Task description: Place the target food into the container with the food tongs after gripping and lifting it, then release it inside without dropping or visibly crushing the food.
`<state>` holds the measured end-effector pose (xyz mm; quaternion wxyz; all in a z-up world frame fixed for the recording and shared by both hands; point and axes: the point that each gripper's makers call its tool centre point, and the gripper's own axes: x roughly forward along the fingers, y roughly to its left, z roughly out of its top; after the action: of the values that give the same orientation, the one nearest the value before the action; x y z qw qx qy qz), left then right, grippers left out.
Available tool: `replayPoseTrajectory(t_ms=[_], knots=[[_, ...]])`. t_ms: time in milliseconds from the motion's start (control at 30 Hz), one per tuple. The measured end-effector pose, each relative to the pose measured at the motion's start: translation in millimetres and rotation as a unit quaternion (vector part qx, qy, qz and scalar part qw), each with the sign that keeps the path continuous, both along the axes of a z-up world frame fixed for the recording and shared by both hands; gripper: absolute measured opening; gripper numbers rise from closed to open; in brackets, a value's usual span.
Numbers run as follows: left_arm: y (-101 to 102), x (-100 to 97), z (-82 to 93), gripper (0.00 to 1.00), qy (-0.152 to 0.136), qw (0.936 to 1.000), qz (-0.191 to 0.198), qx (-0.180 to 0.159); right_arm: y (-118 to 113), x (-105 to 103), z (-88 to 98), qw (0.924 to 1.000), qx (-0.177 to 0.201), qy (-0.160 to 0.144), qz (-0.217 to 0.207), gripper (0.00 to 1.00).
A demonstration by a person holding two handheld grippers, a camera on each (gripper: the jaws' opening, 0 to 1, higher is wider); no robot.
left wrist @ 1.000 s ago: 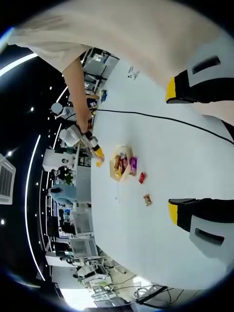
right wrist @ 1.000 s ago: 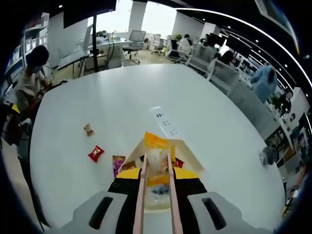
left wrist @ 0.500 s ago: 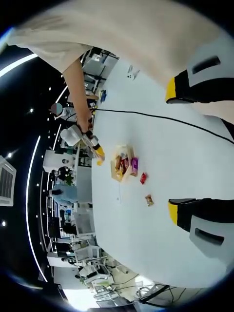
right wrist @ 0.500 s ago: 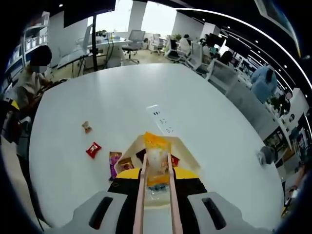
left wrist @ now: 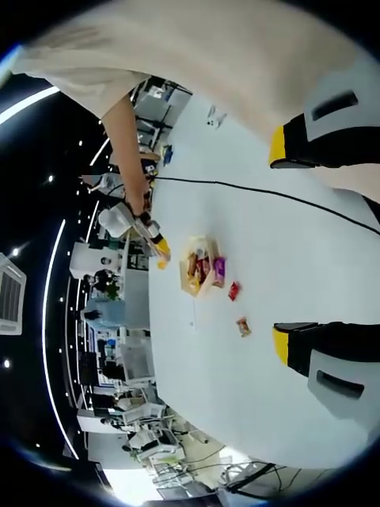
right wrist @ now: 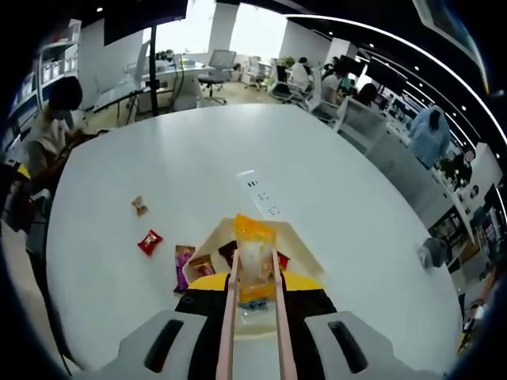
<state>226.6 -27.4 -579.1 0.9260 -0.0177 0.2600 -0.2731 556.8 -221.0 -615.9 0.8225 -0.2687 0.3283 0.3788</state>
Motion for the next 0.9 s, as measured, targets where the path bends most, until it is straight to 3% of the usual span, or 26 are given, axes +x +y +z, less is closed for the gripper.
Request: replayPoseTrajectory(t_ms=[900], knots=[[3.7, -2.9, -4.5, 0.79, 0.004, 1.0000, 0.004, -0.003, 0.6, 3.0, -1.7, 1.0000, -0.006, -0.005, -0.005, 0.25]])
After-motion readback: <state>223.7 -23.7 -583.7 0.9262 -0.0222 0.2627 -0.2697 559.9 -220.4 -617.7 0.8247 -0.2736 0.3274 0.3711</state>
